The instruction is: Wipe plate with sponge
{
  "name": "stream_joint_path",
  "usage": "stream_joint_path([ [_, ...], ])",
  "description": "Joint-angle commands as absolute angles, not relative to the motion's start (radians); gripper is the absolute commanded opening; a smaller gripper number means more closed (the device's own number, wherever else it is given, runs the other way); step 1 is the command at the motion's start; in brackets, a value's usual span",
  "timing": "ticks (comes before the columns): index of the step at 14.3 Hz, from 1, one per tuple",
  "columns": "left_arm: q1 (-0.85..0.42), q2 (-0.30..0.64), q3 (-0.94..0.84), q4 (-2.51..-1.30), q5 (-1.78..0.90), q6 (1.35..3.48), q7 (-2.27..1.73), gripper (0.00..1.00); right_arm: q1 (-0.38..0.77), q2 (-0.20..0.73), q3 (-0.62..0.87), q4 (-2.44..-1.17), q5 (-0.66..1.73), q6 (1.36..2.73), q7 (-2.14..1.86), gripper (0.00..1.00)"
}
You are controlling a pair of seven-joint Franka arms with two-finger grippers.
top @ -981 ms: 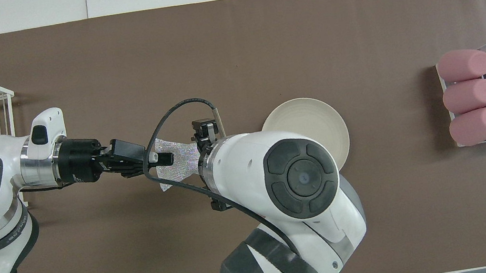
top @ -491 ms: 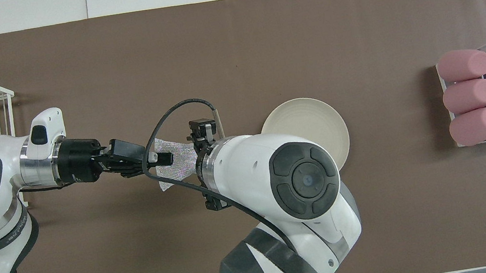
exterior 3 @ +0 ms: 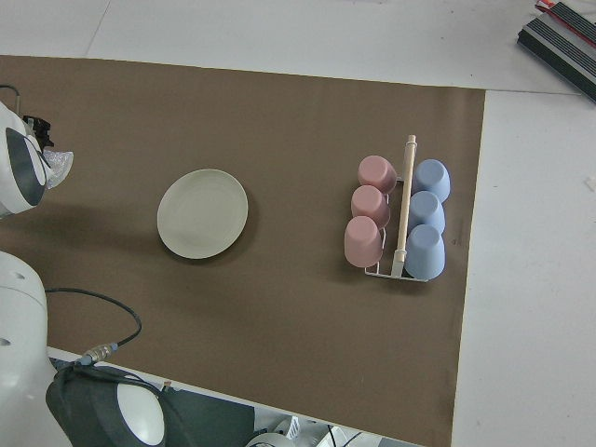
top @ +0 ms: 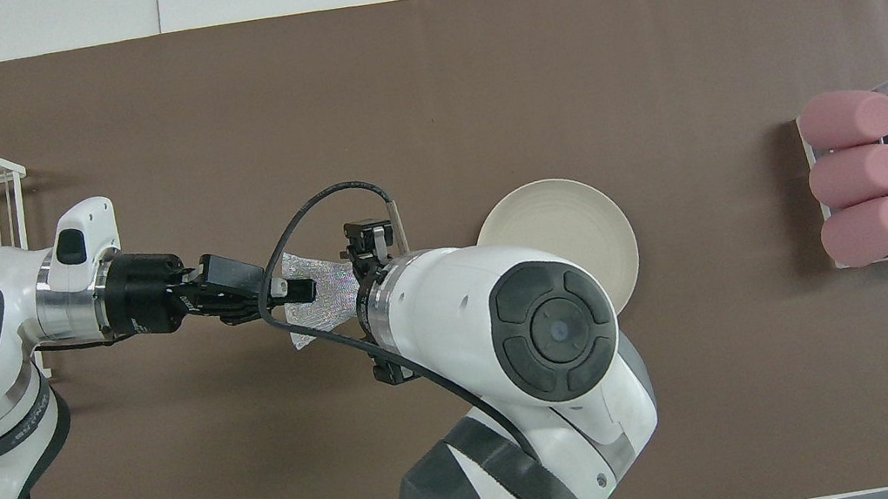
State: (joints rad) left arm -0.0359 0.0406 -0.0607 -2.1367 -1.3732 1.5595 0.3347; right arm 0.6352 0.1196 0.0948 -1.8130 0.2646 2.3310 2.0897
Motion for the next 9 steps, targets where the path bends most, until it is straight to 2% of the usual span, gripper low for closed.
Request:
stream_joint_path([
  [1,-0.041,0.011,-0.049,-2.171,-1.39,1.548,0.35,0.0,0.64,0.12,0.092,-1.822,0.272,2.344,2.024,0.29],
  [2,-0.041,0.011,-0.049,-2.171,-1.39,1.548,0.35,0.0,0.64,0.12,0.092,-1.822,0.272,2.342,1.981,0.0],
  [9,-0.041,0.011,-0.049,-2.169,-1.387,1.546,0.35,0.0,0.637,0.12,0.092,-1.824,0.272,2.347,1.96,0.0],
])
